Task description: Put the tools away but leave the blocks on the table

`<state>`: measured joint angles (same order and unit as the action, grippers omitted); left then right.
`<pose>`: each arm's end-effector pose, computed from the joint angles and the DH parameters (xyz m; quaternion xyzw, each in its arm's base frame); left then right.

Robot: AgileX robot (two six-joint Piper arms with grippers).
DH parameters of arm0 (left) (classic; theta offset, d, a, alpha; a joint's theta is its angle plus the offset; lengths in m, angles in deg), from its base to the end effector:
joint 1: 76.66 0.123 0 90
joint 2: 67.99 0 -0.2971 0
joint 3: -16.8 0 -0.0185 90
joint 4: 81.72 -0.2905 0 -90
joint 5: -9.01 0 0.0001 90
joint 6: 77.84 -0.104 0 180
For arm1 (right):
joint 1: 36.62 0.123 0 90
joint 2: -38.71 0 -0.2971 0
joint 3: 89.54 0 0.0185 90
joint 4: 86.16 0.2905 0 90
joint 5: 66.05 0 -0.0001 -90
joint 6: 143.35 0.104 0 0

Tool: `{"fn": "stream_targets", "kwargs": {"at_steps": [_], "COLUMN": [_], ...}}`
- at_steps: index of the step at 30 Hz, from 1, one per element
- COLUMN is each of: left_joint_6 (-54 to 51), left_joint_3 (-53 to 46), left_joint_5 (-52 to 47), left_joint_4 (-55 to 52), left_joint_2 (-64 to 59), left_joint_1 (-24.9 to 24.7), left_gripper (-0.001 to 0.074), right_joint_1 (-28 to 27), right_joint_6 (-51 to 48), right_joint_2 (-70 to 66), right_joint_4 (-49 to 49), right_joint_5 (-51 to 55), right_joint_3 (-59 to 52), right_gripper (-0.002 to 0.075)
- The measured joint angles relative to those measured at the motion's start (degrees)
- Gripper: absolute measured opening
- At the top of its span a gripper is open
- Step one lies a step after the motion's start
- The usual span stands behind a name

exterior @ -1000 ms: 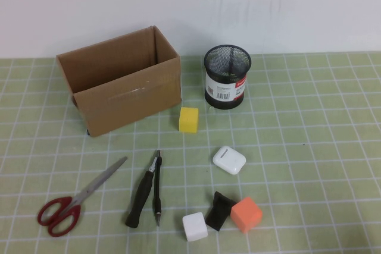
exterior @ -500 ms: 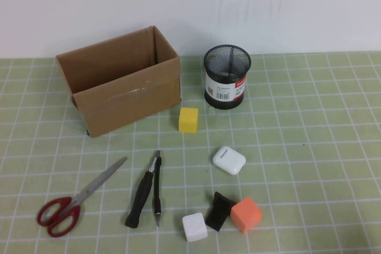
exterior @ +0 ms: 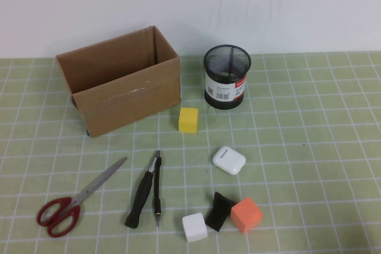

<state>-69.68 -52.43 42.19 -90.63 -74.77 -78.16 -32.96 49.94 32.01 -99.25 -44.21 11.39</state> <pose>0.0531 -0.0102 0.3218 0.0421 0.3671 -0.0333 0.9286 0.0927 -0.0029 0.1670 0.0072 0.8040 -0.0092 0.5945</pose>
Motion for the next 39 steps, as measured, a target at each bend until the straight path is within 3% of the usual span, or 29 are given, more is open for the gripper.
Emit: {"fn": "stream_targets", "kwargs": {"at_steps": [8, 13, 19, 30, 39], "left_joint_6": [-1.43, 1.93, 7.62, 7.04, -8.16], "left_joint_3": [16.08, 24.4, 25.34, 26.32, 33.57], "left_joint_5": [-9.69, -33.17, -56.39, -60.33, -75.6], "left_joint_4": [0.0, 0.68, 2.42, 9.57, 12.84], "left_joint_2": [-2.56, -10.31, -19.85, -33.34, -49.17], "left_joint_1": [0.0, 0.0, 0.0, 0.0, 0.0], "left_gripper": [-0.0004, -0.0004, -0.0004, -0.0004, -0.0004], "right_joint_1": [0.0, 0.0, 0.0, 0.0, 0.0], "right_joint_6": [0.0, 0.0, 0.0, 0.0, 0.0], "right_joint_2": [0.0, 0.0, 0.0, 0.0, 0.0], "right_joint_4": [0.0, 0.0, 0.0, 0.0, 0.0], "right_joint_5": [0.0, 0.0, 0.0, 0.0, 0.0], "right_joint_3": [0.0, 0.0, 0.0, 0.0, 0.0], "right_gripper": [-0.0008, -0.0007, -0.0007, -0.0007, -0.0008]}}
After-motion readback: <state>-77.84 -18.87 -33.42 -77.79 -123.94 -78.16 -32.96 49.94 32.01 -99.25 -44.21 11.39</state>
